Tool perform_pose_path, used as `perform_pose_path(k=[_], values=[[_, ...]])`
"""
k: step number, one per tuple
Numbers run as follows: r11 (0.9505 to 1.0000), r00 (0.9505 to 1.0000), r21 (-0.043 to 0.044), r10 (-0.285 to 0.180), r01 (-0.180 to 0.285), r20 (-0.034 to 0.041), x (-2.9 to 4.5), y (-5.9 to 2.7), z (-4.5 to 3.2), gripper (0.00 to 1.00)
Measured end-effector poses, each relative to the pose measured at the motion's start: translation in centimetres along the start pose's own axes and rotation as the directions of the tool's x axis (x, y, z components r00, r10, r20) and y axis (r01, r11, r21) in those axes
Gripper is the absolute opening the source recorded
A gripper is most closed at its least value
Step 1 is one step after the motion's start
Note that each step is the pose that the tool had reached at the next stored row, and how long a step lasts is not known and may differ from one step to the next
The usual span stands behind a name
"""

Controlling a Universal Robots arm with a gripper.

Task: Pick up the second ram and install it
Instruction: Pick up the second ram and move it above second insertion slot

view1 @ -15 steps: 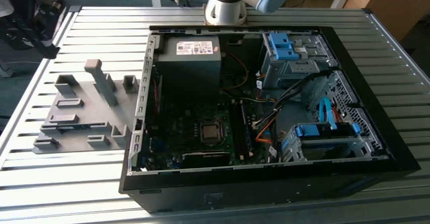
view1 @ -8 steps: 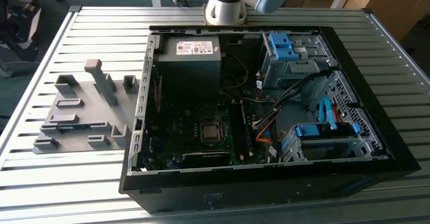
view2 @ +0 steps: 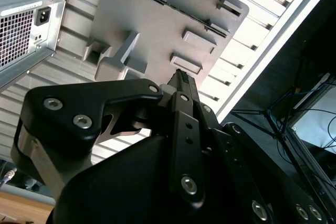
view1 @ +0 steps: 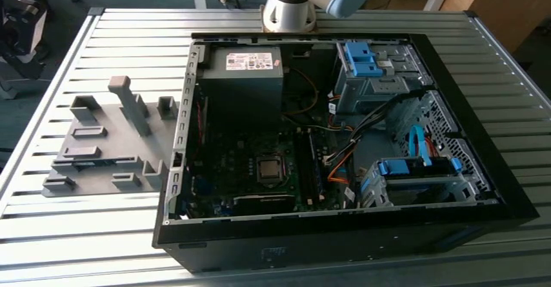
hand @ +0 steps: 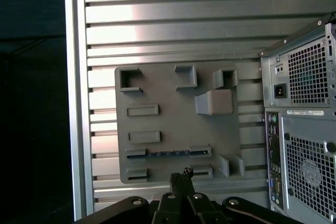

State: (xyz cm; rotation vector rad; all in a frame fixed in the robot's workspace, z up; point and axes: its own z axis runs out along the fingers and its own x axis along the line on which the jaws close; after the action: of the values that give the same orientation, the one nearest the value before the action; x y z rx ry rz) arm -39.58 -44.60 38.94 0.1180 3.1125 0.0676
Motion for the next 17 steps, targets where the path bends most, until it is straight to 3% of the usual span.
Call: perform_pose_path(k=[17], values=[[0.9995, 0.9995, -0.0008, -0.031, 0.031, -0.0013, 0.06, -0.04, 0.00, 0.11]])
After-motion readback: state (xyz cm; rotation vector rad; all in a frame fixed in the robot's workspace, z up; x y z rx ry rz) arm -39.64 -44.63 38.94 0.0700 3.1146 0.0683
